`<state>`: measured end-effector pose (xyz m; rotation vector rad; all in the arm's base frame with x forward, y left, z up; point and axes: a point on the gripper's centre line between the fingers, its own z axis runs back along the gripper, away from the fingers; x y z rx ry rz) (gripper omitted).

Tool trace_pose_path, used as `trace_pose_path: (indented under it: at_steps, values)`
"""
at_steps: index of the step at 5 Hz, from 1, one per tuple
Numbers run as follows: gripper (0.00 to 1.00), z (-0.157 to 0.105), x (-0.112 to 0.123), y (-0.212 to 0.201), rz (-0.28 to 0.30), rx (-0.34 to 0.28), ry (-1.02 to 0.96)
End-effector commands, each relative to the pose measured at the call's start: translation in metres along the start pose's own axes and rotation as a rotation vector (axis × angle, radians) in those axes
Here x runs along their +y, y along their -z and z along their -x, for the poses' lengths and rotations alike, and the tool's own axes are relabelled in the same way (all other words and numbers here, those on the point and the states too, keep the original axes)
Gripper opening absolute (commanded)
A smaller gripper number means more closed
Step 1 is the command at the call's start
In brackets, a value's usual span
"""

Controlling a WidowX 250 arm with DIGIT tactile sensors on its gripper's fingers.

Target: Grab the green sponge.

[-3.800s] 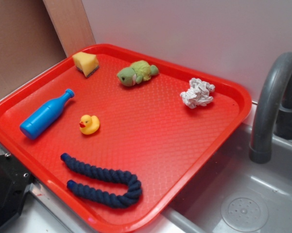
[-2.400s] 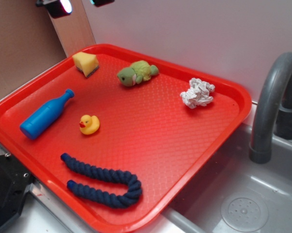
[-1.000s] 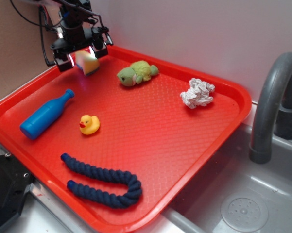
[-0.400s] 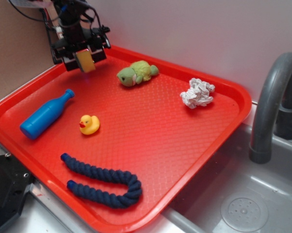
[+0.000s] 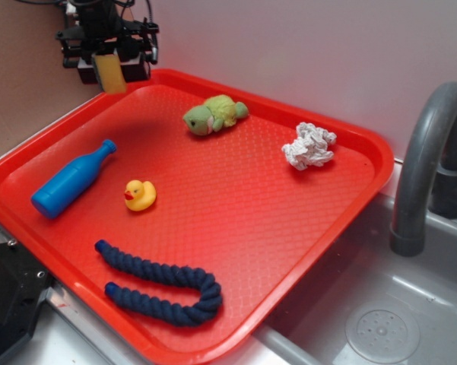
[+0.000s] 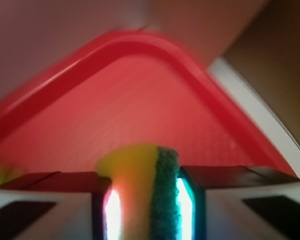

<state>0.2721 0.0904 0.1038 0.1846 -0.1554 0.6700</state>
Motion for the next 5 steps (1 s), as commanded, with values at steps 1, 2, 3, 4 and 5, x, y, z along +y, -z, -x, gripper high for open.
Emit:
trace_pose_path:
  at_steps: [1, 2, 3, 4, 5]
  values:
    - [0.00, 0.040, -0.024, -0.068, 0.049, 0.011, 0.518]
    - [0.00, 0.045, -0.023, -0.101, 0.133, -0.041, 0.597]
    - [0.00, 0.039, -0.012, -0.145, 0.243, -0.104, 0.567]
    - [0.00, 0.035, -0.001, -0.165, 0.257, -0.187, 0.508]
    - [0.00, 0.031, -0.006, -0.155, 0.170, -0.204, 0.572]
